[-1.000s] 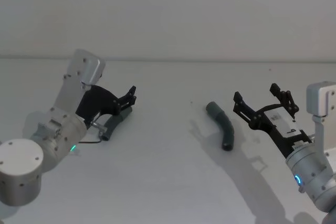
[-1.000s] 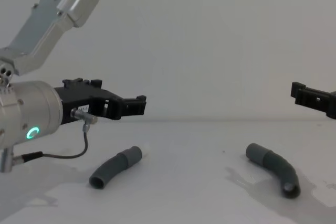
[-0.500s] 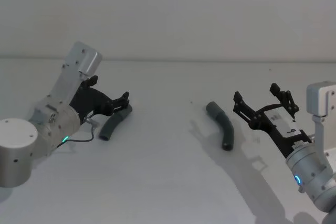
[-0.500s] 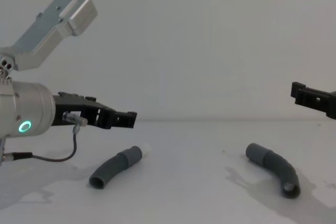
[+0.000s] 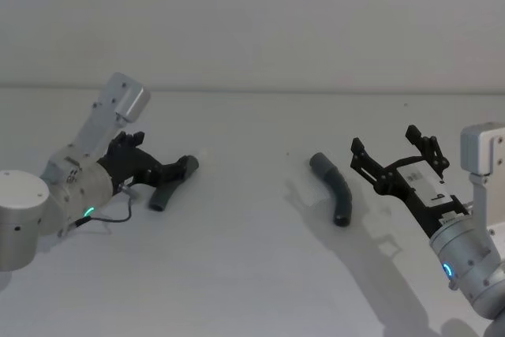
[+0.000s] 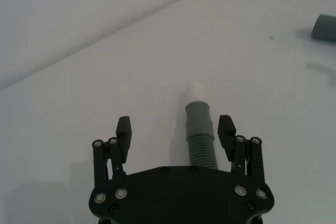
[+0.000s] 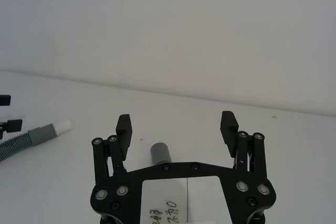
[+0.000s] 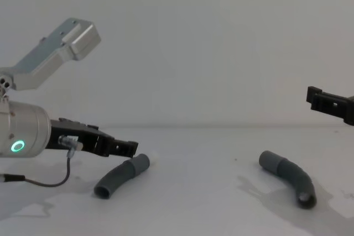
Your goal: Use both hands to pick up one end of the pipe from the table, align the ends, and insert them.
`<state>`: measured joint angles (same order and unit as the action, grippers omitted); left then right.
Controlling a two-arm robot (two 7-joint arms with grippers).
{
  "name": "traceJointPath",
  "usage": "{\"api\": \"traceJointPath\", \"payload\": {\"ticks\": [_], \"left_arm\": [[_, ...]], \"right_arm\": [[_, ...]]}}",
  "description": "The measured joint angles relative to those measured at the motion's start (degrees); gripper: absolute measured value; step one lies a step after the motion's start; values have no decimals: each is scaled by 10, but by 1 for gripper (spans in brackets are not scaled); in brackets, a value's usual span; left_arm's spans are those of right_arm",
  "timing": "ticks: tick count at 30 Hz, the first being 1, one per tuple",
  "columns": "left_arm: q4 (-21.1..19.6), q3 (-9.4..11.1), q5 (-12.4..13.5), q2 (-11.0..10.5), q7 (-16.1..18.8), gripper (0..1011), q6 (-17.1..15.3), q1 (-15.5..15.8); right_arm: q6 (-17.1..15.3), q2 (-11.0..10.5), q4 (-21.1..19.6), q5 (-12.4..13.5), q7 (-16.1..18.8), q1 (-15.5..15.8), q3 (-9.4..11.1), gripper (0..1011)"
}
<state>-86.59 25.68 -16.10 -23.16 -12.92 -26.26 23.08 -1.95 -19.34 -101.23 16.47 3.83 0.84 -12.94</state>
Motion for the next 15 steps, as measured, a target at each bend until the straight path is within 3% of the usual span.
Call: {"api": "traceJointPath", "payload": {"ticks": [15], "left_arm": [[31, 9, 4, -4, -38, 1001, -8, 22]], "right_arm": [[0, 0, 0, 0, 0, 0, 0, 1002]]}}
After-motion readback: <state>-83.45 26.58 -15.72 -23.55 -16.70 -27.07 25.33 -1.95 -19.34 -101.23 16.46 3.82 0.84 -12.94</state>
